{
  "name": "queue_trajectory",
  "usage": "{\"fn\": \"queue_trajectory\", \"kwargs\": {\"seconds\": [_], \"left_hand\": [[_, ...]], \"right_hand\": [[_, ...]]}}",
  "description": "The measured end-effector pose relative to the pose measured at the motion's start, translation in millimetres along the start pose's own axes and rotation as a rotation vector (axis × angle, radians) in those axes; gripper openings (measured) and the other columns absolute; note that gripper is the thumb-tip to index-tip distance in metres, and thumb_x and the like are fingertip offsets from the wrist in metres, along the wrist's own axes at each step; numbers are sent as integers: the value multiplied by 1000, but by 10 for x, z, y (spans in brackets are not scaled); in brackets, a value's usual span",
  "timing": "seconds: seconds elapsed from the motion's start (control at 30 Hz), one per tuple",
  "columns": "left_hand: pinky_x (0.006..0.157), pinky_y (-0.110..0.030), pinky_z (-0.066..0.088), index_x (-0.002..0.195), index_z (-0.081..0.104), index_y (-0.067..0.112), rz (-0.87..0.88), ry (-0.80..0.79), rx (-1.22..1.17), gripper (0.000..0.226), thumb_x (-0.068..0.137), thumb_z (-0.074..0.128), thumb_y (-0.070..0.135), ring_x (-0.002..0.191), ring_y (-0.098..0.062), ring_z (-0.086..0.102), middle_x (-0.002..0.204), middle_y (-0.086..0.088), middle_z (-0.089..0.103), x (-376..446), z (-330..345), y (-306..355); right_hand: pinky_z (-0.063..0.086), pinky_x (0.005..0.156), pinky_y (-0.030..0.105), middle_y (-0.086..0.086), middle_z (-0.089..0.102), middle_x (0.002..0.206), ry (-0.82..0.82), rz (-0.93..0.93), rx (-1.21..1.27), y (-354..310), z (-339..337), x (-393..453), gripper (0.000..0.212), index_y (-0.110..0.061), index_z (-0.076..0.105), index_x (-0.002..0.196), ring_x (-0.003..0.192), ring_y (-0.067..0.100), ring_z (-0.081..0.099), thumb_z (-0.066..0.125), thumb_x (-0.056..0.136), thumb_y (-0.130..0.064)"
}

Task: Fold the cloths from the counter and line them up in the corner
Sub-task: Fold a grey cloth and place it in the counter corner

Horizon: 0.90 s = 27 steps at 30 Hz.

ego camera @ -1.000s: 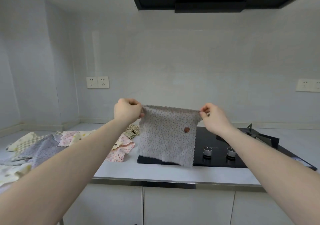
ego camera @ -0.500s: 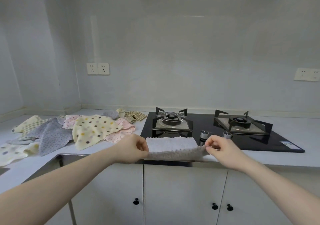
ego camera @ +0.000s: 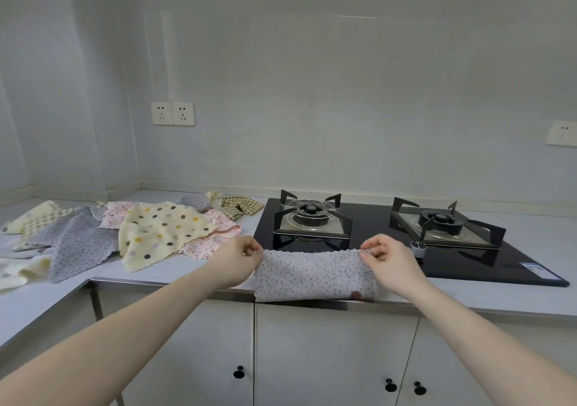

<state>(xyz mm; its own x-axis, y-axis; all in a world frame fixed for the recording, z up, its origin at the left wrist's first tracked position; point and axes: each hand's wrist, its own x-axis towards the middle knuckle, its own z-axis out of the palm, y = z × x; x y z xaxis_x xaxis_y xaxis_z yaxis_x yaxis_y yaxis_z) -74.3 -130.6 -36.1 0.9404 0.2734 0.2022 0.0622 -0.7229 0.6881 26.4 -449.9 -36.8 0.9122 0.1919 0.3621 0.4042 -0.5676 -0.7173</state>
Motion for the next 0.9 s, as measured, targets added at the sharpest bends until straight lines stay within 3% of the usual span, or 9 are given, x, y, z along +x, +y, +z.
{"fn": "queue_trajectory", "kwargs": {"seconds": [0.07, 0.23, 0.37, 0.43, 0.53, 0.67, 0.83, 0.9], "left_hand": [[72, -27, 48, 95, 68, 25, -35, 29, -23, 9, 100, 60, 27, 82, -16, 63, 87, -3, 71, 134, 75, -50], [61, -26, 41, 96, 68, 20, -110, 94, -17, 13, 100, 58, 27, 72, -11, 56, 73, 3, 61, 409, 241, -172], [71, -29, 51, 89, 65, 28, -157, 136, 44, 7, 95, 61, 30, 83, -15, 64, 81, 7, 68, 533, 347, -263], [77, -31, 54, 91, 65, 30, -157, 170, 67, 2, 91, 64, 30, 86, -14, 64, 85, 10, 67, 546, 402, -308], [86, -33, 53, 98, 67, 36, -138, 223, 103, 13, 87, 65, 44, 96, -15, 62, 103, 8, 62, 532, 490, -395], [94, -40, 51, 89, 68, 44, -103, 216, 116, 22, 82, 58, 62, 103, -19, 56, 106, 9, 58, 500, 540, -439], [90, -39, 51, 76, 61, 42, -98, 197, 85, 12, 80, 68, 50, 103, -20, 59, 100, 14, 64, 483, 507, -433], [85, -37, 53, 76, 63, 37, -97, 211, 47, 13, 82, 70, 46, 100, -18, 61, 88, 19, 67, 468, 500, -423]], "right_hand": [[54, 81, 33, -8, 73, 80, 32, 27, -2, 22, 106, 134, 6, -26, 69, 93, 84, 11, 68, 75, 91, -24], [57, 81, 36, -8, 71, 81, 76, 79, -21, 76, 323, 368, 7, -23, 68, 99, 85, 15, 68, 72, 93, -22], [46, 77, 31, -10, 71, 83, 93, 124, -59, 133, 454, 435, 8, -23, 66, 100, 91, 18, 67, 71, 94, -22], [48, 78, 32, -12, 72, 89, 107, 141, -92, 181, 511, 425, 11, -24, 65, 104, 93, 18, 67, 69, 94, -23], [51, 83, 34, -11, 75, 99, 111, 146, -149, 207, 564, 392, 24, -23, 63, 115, 98, 19, 67, 70, 94, -32], [49, 89, 32, -5, 74, 113, 74, 186, -138, 199, 570, 384, 39, -19, 63, 126, 109, 20, 65, 70, 92, -37], [44, 65, 16, -2, 67, 109, -31, 291, -102, 108, 534, 374, 37, -15, 64, 125, 93, 15, 58, 73, 90, -24], [45, 67, 20, 0, 68, 101, -91, 350, -153, 32, 500, 398, 27, -14, 69, 117, 91, 18, 59, 71, 92, -24]]}}
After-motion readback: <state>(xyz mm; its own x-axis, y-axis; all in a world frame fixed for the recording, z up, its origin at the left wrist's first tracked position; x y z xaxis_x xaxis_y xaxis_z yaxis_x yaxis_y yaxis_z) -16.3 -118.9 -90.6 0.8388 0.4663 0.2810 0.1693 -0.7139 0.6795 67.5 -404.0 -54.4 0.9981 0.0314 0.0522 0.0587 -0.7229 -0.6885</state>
